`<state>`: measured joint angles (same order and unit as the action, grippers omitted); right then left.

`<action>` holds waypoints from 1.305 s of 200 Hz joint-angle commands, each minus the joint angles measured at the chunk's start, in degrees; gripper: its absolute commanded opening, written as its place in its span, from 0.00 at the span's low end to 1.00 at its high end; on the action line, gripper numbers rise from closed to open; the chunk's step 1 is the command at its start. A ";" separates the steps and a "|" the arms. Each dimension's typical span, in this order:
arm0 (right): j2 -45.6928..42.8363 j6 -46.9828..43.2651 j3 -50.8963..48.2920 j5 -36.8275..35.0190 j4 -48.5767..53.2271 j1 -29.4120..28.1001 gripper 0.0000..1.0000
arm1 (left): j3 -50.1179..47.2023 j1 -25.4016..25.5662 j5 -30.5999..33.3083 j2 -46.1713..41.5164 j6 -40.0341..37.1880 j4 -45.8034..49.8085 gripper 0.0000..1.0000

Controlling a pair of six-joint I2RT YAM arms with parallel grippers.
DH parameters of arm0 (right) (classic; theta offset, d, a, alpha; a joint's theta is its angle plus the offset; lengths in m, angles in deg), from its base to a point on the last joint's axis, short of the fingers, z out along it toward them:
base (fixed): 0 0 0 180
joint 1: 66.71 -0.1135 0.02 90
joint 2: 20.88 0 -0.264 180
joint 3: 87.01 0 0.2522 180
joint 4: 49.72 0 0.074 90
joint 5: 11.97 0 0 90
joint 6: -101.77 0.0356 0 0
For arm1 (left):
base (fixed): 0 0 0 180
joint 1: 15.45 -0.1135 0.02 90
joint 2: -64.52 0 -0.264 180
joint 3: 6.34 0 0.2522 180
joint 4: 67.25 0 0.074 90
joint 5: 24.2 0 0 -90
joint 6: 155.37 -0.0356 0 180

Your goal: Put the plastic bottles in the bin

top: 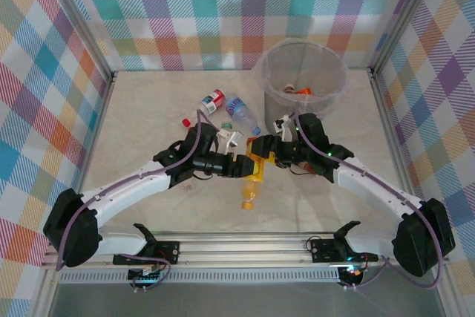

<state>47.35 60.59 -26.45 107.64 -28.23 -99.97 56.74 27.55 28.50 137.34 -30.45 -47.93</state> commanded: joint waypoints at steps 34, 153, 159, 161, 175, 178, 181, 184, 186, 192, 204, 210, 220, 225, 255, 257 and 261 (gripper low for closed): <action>-0.92 1.02 -0.25 -0.73 -1.94 -0.41 0.61 | 1.68 0.70 -1.05 -2.14 -0.32 -0.88 0.78; -2.10 -7.30 22.29 7.03 14.07 14.26 0.58 | 9.48 0.88 10.51 -14.63 -17.31 16.06 1.00; -1.34 -7.50 24.13 7.74 14.72 15.33 0.58 | 9.41 0.86 10.51 -14.70 -17.21 16.06 1.00; -1.06 -7.55 24.83 7.94 14.92 15.70 0.58 | 9.35 0.90 10.50 -14.58 -17.24 16.06 1.00; 1.23 -8.01 29.91 9.56 16.49 18.01 0.58 | 9.24 0.94 10.39 -14.29 -16.99 16.19 1.00; 1.61 -8.03 30.60 9.76 16.63 18.26 0.58 | 9.21 0.91 10.37 -14.24 -16.99 16.25 1.00; 2.02 -8.23 31.60 10.03 16.69 18.65 0.58 | 9.14 0.92 10.40 -14.18 -16.99 16.36 1.00; 2.46 -8.36 32.58 10.15 16.91 19.00 0.58 | 9.13 0.87 10.43 -14.05 -16.91 16.32 1.00; 2.80 -8.40 33.20 10.20 16.96 19.26 0.58 | 9.13 0.92 10.41 -14.03 -16.92 16.25 1.00; 3.77 -8.52 34.97 10.49 17.06 20.04 0.58 | 8.91 0.88 10.25 -13.87 -16.62 15.91 1.00; 5.96 -8.48 38.50 11.02 17.06 21.77 0.58 | 8.58 0.90 10.03 -13.88 -15.88 15.13 1.00; 6.91 -8.48 39.78 11.04 17.06 22.43 0.58 | 8.57 0.87 10.05 -13.97 -15.53 14.76 1.00; 8.74 -8.41 42.34 10.91 17.17 23.97 0.58 | 8.64 0.94 10.24 -14.24 -15.45 14.58 1.00; 9.64 -8.23 43.21 10.83 17.06 24.69 0.58 | 8.63 0.94 10.53 -14.49 -15.56 14.58 1.00; 13.64 -6.91 48.29 11.09 15.97 29.26 0.58 | 8.42 0.95 11.59 -16.09 -17.16 14.94 1.00; 14.02 -6.76 48.77 11.08 15.90 29.72 0.58 | 8.31 0.90 11.69 -16.29 -17.23 15.01 1.00; 14.58 -6.71 49.44 11.03 15.88 30.36 0.58 | 8.21 0.89 11.91 -16.45 -17.38 15.12 1.00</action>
<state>59.67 53.29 18.54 117.32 -12.06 -73.08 65.20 28.08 38.99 123.15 -45.81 -32.61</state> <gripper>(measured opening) 0.581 0.999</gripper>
